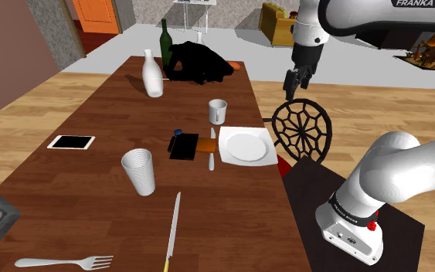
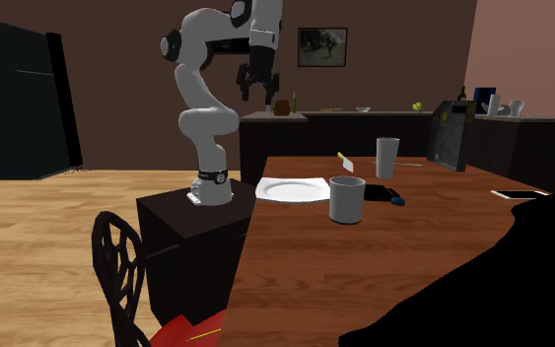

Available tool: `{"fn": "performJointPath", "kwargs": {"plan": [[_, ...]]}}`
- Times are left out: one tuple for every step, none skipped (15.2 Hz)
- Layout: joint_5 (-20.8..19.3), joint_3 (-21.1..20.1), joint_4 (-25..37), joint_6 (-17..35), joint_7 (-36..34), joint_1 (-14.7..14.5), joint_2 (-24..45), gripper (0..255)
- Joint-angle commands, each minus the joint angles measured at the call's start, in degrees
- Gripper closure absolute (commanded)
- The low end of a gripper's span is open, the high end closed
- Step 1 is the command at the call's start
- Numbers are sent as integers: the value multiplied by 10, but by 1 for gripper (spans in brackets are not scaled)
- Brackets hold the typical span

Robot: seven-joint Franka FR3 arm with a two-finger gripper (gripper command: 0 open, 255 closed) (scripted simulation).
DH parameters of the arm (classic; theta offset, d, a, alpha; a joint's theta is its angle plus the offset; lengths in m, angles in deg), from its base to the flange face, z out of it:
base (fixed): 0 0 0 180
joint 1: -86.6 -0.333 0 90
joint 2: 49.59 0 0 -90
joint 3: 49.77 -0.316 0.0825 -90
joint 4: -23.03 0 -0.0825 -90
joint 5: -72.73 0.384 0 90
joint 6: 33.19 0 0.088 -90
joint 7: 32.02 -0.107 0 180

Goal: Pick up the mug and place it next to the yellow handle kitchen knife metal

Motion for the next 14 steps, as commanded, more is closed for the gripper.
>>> {"fn": "performJointPath", "kwargs": {"plan": [[0, 0, 0, 0, 0, 0, 0, 0], [0, 4, 0, 19, 2, 1, 17, 0], [1, 8, 2, 38, 4, 2, 35, 0], [2, 12, 4, 56, 6, 3, 53, 0], [3, 16, 7, 74, 8, 4, 71, 0], [4, 19, 11, 92, 10, 5, 90, 0], [5, 23, 15, 109, 12, 5, 110, 0], [7, 27, 21, 126, 15, 6, 129, 0], [9, 30, 27, 142, 18, 6, 149, 0], [11, 33, 34, 157, 21, 7, 170, 0], [14, 37, 42, 172, 24, 7, 190, 0], [17, 40, 50, 186, 27, 7, 211, 0], [20, 43, 60, 200, 30, 7, 231, 0], [24, 46, 70, 213, 34, 7, 252, 0]]}}
